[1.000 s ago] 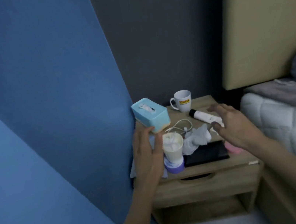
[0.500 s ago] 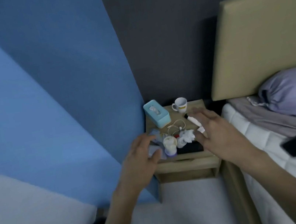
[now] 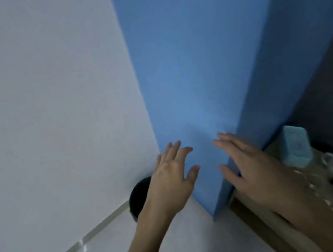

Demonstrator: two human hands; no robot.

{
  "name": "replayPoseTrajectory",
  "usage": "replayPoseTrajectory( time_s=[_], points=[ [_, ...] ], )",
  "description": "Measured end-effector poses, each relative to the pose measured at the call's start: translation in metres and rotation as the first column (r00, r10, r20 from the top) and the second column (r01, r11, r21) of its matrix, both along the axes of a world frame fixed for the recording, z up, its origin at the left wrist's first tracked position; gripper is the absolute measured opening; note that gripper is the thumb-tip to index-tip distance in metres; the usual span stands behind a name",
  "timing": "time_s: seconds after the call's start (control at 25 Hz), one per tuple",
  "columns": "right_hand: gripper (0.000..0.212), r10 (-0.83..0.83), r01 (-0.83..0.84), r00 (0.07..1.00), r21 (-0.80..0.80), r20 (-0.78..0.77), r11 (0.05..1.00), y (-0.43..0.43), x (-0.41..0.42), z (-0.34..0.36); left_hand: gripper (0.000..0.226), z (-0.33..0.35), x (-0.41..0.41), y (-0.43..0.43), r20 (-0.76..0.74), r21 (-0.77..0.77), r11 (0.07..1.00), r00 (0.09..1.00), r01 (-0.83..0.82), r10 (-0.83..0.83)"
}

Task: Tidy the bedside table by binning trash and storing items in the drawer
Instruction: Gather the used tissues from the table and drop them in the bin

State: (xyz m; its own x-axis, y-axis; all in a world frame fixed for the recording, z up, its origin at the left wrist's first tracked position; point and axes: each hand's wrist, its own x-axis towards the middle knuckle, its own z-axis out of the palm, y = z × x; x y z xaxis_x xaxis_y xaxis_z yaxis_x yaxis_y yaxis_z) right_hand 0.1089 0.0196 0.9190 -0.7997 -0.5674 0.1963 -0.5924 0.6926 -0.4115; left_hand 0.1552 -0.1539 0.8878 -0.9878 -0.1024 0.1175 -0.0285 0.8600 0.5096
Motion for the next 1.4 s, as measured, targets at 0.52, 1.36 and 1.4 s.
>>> replayPoseTrajectory(
  time_s=[0.52, 1.36, 1.4],
  points=[
    [0.053, 0.323, -0.638, 0.702, 0.359, 0.635, 0.681, -0.198, -0.109, -0.311, 0.051, -0.246, 0.002, -0.110, 0.571, -0.002, 0.831, 0.682, -0.557, 0.458],
    [0.041, 0.697, -0.695, 0.685, 0.474, 0.211, 0.540, -0.213, -0.117, -0.743, 0.046, -0.680, -0.029, -0.118, 0.549, -0.238, 0.879, 0.690, -0.412, 0.472],
    [0.047, 0.695, -0.701, 0.683, 0.469, 0.225, 0.537, -0.200, -0.108, -0.742, 0.046, -0.679, -0.018, -0.108, 0.551, -0.232, 0.888, 0.698, -0.397, 0.457]
  ],
)
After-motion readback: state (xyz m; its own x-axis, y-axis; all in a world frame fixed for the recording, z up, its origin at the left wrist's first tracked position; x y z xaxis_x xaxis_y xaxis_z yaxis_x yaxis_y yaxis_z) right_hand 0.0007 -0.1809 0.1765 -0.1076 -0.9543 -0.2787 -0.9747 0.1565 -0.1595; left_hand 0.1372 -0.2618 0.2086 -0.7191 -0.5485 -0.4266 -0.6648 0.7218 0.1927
